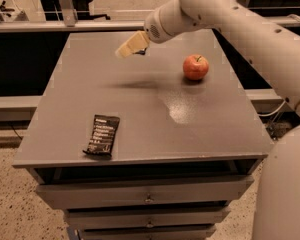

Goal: Move rxbar blueberry near rxbar chocolate

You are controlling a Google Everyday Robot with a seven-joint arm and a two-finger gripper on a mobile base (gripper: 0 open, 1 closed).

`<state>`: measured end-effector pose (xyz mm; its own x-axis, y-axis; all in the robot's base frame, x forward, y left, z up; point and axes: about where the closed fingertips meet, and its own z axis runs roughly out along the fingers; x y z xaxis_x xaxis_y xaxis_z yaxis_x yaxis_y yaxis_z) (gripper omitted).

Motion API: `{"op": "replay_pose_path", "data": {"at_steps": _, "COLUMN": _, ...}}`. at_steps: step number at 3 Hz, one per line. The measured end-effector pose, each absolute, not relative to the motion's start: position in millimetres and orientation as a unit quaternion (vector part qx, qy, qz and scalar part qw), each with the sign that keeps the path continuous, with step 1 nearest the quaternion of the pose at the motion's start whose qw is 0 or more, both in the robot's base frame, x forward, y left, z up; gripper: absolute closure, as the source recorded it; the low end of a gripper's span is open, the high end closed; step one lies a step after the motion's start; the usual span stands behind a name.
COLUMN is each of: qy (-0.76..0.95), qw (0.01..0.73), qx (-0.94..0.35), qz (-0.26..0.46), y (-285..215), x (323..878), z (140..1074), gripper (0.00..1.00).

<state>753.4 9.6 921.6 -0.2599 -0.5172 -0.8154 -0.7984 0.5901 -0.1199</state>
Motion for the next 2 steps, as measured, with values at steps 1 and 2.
{"op": "replay_pose_path", "data": {"at_steps": 1, "qy": 0.792, "qw": 0.446, "qx": -0.4, "qz": 0.119, "y": 22.9, "x": 791.6, "z": 903.2, "gripper": 0.0}}
{"op": "replay_pose_path", "data": {"at_steps": 2, "qy": 0.808, "qw": 0.442, "qx": -0.377, "qz": 0.093, "y": 22.7, "x": 824.0, "z": 882.1, "gripper": 0.0}}
